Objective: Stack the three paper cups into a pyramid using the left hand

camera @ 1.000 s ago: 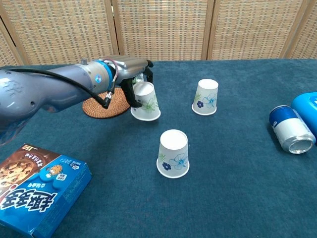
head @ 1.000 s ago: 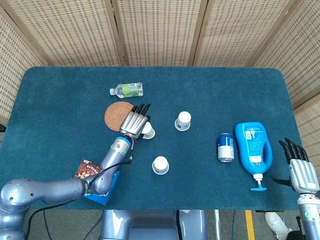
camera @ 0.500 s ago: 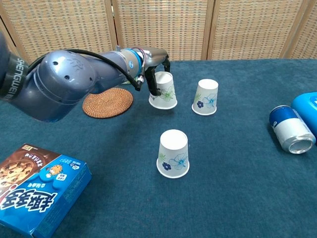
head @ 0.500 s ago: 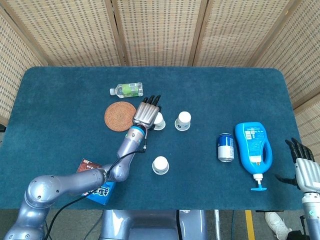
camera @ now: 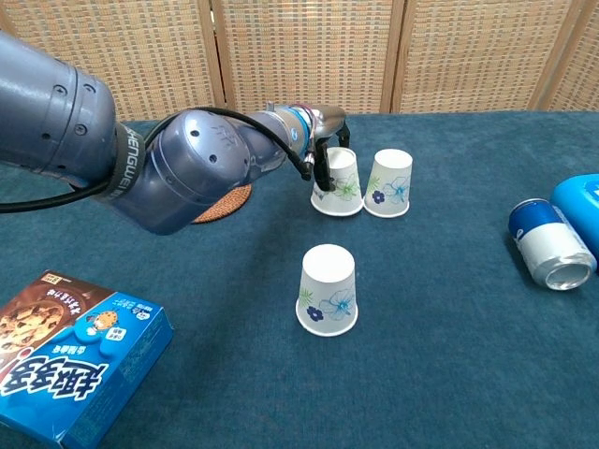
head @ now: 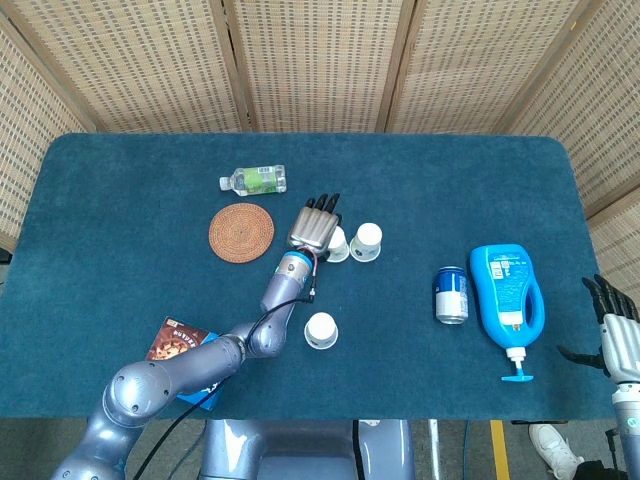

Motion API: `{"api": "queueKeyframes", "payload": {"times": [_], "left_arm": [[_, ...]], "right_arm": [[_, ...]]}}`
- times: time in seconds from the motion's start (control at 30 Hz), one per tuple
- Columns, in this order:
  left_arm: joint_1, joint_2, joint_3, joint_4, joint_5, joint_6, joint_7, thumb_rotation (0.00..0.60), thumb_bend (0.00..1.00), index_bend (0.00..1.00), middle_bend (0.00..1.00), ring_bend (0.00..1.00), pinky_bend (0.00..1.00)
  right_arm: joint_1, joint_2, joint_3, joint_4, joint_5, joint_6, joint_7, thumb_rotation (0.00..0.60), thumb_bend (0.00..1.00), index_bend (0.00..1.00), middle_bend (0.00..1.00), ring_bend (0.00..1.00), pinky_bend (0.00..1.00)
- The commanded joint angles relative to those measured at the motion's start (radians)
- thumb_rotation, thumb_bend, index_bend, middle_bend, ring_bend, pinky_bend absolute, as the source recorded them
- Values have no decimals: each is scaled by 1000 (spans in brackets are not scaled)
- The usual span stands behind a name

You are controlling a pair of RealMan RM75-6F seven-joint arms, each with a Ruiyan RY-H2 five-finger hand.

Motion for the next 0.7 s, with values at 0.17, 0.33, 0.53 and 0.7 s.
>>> {"api": "queueKeyframes", "payload": {"times": [0.17,0.33,0.53,0.7], "left_arm": [[-30,-43,-11,87,29,-35,-35,600,297,379,0,0,109],[-39,-57,-18,127,34,-54,-44,600,296,377,0,0,109],[-50,-84,-31,180,42,-79,-62,600,296,364,0,0,109],[-50,-97,-36,205,53,-96,-73,600,288,268,0,0,88]], "right_arm": [[2,-2,2,4,5,-7,0,600,151,50,0,0,112],[1,-2,3,6,7,-8,1,600,152,50,0,0,112],[3,-3,5,10,11,-14,3,600,152,50,0,0,112],[3,-4,6,12,13,-17,3,600,151,50,0,0,111]]}}
